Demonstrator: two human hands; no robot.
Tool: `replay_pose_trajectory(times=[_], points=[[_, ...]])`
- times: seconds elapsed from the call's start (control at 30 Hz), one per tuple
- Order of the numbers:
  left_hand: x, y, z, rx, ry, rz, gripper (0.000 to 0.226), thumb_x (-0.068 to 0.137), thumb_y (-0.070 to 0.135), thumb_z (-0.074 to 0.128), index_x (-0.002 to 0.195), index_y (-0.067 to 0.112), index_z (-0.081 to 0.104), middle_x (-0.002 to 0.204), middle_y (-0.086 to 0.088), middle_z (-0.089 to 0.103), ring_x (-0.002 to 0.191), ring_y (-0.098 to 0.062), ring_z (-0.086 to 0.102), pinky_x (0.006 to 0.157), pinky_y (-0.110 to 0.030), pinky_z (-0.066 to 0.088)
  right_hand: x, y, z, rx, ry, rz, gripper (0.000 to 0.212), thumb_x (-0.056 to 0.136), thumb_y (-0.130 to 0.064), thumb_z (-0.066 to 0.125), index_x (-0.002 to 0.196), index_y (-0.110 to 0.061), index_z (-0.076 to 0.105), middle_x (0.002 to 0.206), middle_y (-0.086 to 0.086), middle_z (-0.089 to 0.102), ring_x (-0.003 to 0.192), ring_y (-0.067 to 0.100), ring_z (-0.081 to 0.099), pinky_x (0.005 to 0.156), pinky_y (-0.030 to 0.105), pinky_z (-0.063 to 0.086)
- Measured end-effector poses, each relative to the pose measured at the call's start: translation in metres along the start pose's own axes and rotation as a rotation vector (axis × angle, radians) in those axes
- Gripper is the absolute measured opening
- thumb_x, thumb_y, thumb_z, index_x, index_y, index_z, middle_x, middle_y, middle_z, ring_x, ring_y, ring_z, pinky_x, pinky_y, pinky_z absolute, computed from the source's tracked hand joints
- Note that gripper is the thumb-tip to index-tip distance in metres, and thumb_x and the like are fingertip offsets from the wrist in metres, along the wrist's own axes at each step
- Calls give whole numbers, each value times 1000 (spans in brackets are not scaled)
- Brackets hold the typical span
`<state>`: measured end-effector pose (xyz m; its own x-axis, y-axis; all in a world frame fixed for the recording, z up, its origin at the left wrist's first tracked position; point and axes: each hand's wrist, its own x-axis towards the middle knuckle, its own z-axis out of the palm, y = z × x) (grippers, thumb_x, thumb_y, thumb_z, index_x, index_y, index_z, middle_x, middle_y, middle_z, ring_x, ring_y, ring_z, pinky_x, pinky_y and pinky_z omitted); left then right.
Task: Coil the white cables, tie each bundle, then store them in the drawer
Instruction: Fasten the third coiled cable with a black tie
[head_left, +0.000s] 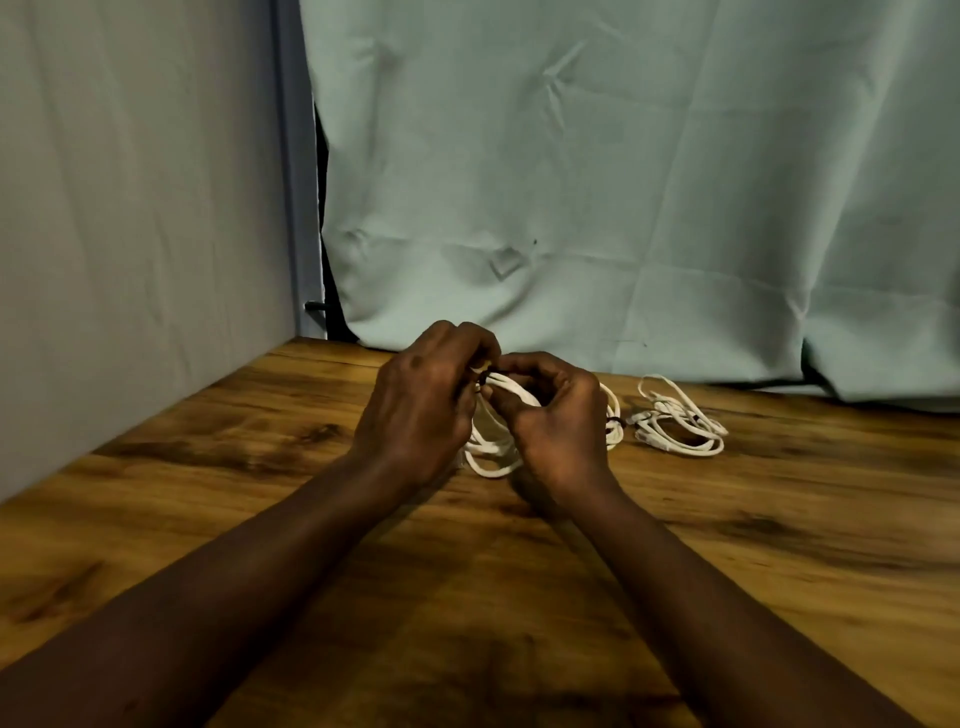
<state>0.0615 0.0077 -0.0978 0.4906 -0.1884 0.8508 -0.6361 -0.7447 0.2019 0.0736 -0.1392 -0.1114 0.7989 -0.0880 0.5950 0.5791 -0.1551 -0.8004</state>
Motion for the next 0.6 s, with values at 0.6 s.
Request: replay_pose_trajectory(times=[0.6], points=[[-9, -5, 4, -33, 126, 1, 23, 86, 2, 75, 103, 15, 65, 100, 2, 59, 82, -12, 64, 68, -37, 57, 2, 3, -2, 94, -33, 49, 26, 78, 2, 82, 99, -12, 79, 96, -2, 80, 94, 13, 76, 90, 39, 61]])
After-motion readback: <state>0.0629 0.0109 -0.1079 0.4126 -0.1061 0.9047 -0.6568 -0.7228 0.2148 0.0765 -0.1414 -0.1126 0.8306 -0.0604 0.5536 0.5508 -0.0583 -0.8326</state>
